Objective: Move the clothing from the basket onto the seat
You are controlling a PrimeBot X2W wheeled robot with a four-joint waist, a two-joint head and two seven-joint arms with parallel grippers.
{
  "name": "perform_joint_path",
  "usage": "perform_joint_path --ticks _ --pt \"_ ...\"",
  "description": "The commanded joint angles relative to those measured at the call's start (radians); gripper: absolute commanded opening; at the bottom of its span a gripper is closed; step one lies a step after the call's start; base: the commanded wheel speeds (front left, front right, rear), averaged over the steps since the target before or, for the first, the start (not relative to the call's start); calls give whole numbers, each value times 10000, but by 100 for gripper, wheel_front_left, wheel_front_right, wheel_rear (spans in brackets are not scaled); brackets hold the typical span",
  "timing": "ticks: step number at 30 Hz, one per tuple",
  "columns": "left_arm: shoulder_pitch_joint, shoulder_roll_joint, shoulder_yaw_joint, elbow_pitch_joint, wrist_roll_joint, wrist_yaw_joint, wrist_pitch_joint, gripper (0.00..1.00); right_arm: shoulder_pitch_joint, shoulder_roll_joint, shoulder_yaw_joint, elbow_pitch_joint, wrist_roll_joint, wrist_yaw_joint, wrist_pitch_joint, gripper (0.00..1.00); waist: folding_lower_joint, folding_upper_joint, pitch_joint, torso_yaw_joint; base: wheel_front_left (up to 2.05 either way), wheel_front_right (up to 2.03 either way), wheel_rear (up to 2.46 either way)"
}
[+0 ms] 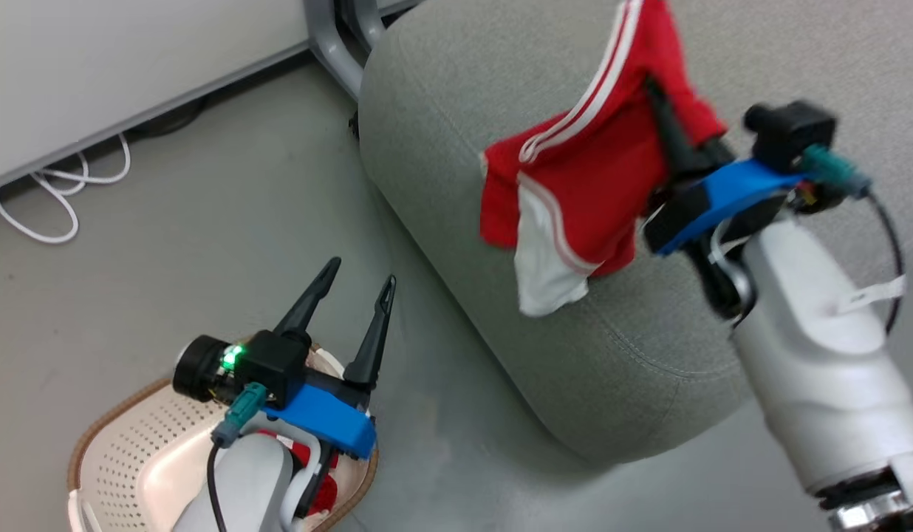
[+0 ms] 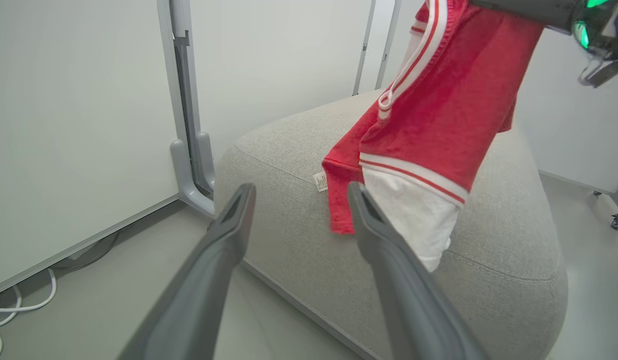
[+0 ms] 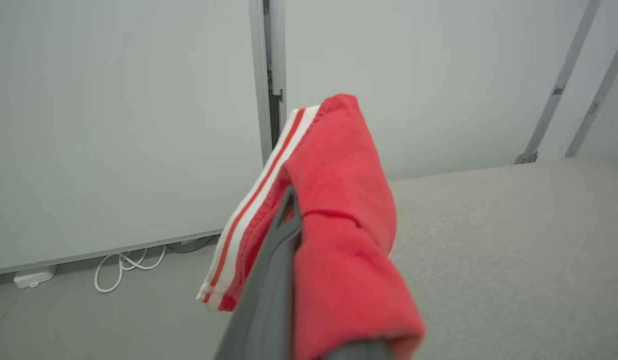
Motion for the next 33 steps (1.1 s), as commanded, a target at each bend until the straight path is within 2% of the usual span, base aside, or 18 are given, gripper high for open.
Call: perform_joint_path --ticks 1,8,9,16,23,33 --pt "-299 183 52 -173 75 -17 -44 100 -508 -205 -321 -38 -109 1 34 0 -1 0 805 314 0 0 0" --pt "-808 791 110 -1152 403 -10 -37 100 -2113 -1488 -2489 -145 -693 1 375 0 -1 0 2405 785 0 0 0" --pt "-808 791 110 -1152 403 -10 -37 100 -2113 -1488 -2489 -145 -693 1 375 0 -1 0 2405 785 0 0 0" --pt "-1330 1549 -164 -2141 693 -14 -10 100 -2717 -2408 -4321 -416 -1162 1 476 0 -1 0 3854 1070 0 0 0" --pt "-1680 1871 -315 -2685 766 -15 234 100 -2408 -2251 -5429 417 -1160 1 237 0 -1 0 4559 1149 0 0 0" --pt "-1740 2025 -521 -2807 600 -14 373 100 -2109 -1902 -5824 1964 -1539 1 -84 0 -1 0 4637 1231 0 0 0"
